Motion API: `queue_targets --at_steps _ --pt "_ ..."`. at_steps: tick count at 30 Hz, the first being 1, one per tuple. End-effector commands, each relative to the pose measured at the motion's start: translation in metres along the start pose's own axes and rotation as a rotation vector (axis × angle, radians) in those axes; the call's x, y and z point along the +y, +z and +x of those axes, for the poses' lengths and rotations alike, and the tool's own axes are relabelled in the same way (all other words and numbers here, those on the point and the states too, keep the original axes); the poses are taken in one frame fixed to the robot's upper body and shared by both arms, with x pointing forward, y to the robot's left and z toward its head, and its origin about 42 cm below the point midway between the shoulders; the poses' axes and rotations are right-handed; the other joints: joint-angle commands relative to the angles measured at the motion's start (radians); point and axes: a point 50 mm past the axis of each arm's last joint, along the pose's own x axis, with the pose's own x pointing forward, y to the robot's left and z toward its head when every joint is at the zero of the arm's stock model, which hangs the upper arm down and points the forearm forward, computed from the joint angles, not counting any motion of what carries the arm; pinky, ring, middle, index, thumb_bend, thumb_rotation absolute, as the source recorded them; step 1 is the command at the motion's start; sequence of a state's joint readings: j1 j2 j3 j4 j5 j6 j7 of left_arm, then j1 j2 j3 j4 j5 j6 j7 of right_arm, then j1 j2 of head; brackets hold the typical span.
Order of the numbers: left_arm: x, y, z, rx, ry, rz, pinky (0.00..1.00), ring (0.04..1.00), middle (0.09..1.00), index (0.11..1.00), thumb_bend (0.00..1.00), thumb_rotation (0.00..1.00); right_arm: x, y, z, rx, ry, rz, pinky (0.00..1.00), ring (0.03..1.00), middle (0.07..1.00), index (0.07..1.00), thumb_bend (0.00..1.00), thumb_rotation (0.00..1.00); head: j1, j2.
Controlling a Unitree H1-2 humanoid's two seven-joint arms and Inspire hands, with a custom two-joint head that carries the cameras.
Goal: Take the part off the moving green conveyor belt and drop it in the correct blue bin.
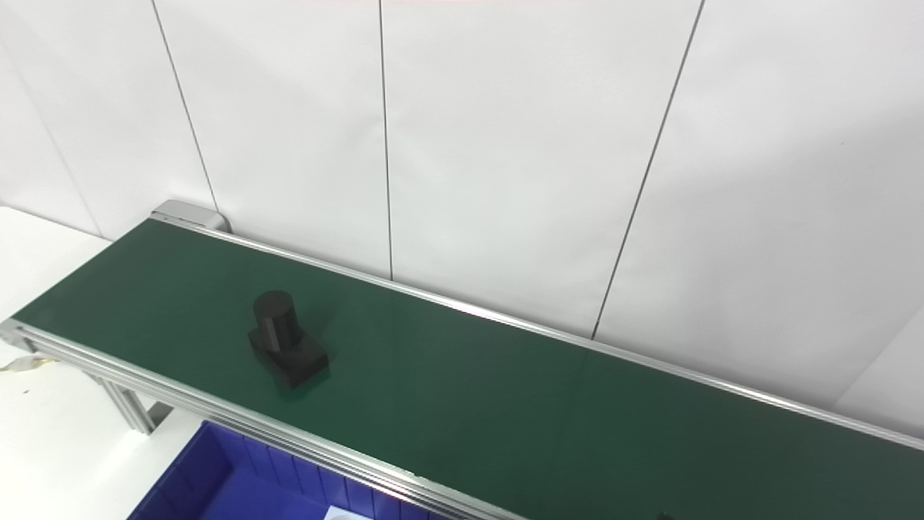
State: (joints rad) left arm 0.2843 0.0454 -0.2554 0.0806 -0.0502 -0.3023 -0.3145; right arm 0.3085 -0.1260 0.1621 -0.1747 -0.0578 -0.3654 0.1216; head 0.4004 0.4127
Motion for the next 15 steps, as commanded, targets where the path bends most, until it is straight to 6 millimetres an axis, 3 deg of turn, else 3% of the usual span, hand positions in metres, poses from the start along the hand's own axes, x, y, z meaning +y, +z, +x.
queue_targets --at_steps 1,5,15 --pt "-0.002 0.01 0.009 -0.072 0.003 0.007 0.75 0.806 0.826 0.808 1.0 0.3 -0.003 0.017 0.015 -0.074 -0.006 -0.023 0.72 0.808 0.855 0.925 0.5 0.75 -0.003 0.0" --pt "-0.001 0.009 0.01 -0.077 0.003 0.006 0.75 0.804 0.826 0.81 1.0 0.3 -0.004 0.025 0.029 -0.117 0.002 -0.045 0.7 0.801 0.856 0.918 0.5 0.74 -0.01 0.0" --pt "0.002 0.009 0.009 -0.081 -0.002 -0.001 0.75 0.803 0.825 0.814 1.0 0.29 -0.006 0.039 0.064 -0.21 0.041 -0.081 0.69 0.827 0.849 0.913 0.65 0.75 -0.044 0.009"
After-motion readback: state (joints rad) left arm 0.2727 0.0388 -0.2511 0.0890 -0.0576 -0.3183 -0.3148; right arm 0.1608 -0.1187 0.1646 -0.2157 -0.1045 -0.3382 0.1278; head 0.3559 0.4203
